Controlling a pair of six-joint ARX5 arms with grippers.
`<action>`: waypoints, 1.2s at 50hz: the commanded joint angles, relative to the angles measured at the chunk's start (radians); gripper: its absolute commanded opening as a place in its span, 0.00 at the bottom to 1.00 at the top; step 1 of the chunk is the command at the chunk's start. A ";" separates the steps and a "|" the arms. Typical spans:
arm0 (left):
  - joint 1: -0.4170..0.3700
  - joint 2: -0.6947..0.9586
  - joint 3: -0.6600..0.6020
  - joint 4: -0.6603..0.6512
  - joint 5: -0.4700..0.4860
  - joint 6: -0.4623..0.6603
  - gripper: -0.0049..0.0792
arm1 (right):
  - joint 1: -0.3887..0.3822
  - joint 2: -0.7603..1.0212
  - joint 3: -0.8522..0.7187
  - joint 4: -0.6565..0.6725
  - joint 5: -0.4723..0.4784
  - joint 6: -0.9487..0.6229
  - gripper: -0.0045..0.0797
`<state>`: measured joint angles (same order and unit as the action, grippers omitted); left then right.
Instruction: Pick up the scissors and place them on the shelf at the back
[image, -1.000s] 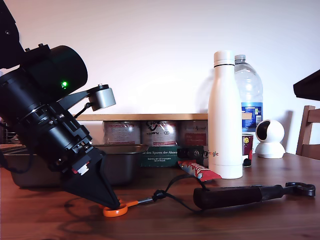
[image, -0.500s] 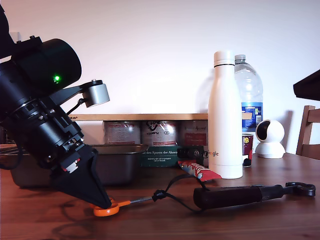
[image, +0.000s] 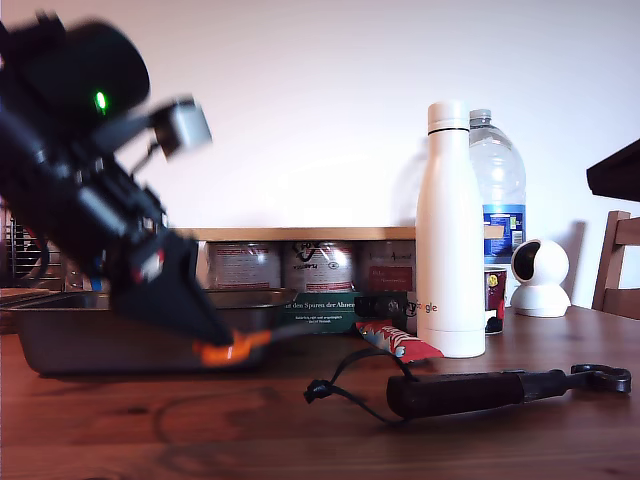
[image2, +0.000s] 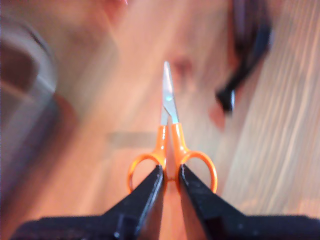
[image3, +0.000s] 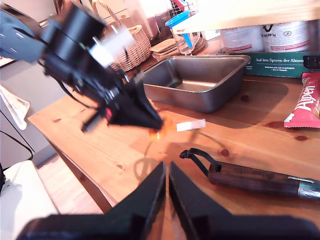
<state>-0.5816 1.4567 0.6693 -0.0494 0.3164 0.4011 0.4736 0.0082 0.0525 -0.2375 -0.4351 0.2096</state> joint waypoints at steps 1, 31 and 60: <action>0.004 -0.018 -0.014 0.005 0.005 -0.009 0.03 | 0.004 -0.006 -0.011 0.007 0.000 0.000 0.04; 0.071 -0.116 -0.014 0.039 0.005 -0.035 0.03 | 0.004 -0.006 -0.011 0.015 0.000 0.000 0.04; 0.114 -0.150 -0.008 0.174 0.005 -0.066 0.03 | 0.004 -0.006 -0.011 0.013 0.000 0.000 0.04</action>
<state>-0.4820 1.3220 0.6693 0.1005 0.3168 0.3443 0.4736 0.0082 0.0525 -0.2298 -0.4351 0.2096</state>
